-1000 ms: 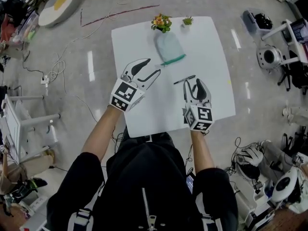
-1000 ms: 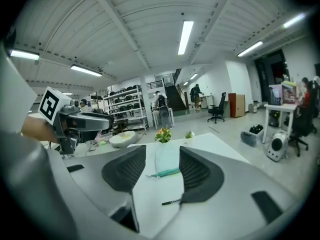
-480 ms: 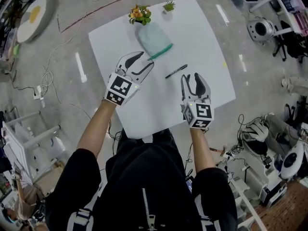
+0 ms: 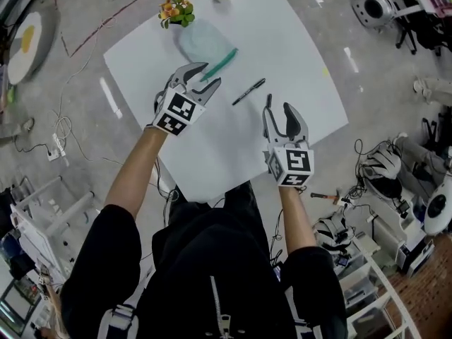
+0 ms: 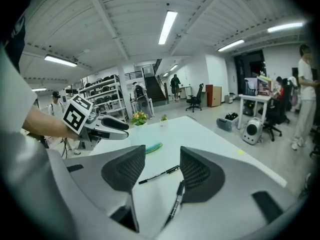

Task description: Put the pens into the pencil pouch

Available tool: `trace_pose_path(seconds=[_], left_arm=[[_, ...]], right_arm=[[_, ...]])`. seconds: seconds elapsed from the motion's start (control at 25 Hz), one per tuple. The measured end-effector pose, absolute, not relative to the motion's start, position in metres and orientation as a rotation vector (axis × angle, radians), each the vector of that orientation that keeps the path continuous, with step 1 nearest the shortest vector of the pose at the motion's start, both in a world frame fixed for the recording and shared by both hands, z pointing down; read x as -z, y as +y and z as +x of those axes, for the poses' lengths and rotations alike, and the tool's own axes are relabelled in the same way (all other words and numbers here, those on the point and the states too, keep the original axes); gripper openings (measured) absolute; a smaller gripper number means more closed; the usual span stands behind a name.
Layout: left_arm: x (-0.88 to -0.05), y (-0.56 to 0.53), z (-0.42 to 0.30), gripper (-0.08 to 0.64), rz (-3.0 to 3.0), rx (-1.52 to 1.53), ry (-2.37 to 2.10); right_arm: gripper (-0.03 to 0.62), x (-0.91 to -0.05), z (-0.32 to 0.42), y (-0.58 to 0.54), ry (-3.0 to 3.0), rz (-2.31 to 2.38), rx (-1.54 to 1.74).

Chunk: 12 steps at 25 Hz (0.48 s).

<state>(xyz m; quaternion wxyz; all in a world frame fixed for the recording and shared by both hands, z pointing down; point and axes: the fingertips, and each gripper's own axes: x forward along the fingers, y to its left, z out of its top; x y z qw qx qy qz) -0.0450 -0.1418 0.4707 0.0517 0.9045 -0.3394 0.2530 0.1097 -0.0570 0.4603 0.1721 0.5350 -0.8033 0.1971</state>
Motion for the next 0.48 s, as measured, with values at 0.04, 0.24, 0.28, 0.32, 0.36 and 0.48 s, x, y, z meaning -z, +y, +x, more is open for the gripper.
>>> trace_pose_path(seconds=[0.04, 0.24, 0.28, 0.32, 0.36, 0.48], left_arm=[[-0.478, -0.144, -0.042, 0.212, 2.754, -0.798, -1.016], [-0.509, -0.152, -0.033, 0.190, 2.747, -0.913, -0.946], [-0.517, -0.155, -0.033, 0.189, 2.743, -0.937, -0.934], [-0.525, -0.157, -0.034, 0.187, 2.737, -0.962, -0.924], [-0.532, -0.158, -0.034, 0.186, 2.731, -0.987, -0.916], [-0.549, -0.163, -0.036, 0.174, 2.715, -1.043, -0.904]], right_arm=[[0.212, -0.464, 0.111, -0.055, -2.269, 1.523, -0.571], [0.213, -0.479, 0.117, -0.047, -2.222, 1.560, -0.625], [0.213, -0.482, 0.117, -0.046, -2.214, 1.567, -0.632], [0.213, -0.484, 0.118, -0.045, -2.206, 1.573, -0.640], [0.213, -0.487, 0.118, -0.043, -2.197, 1.579, -0.650], [0.213, -0.494, 0.121, -0.037, -2.173, 1.600, -0.675]])
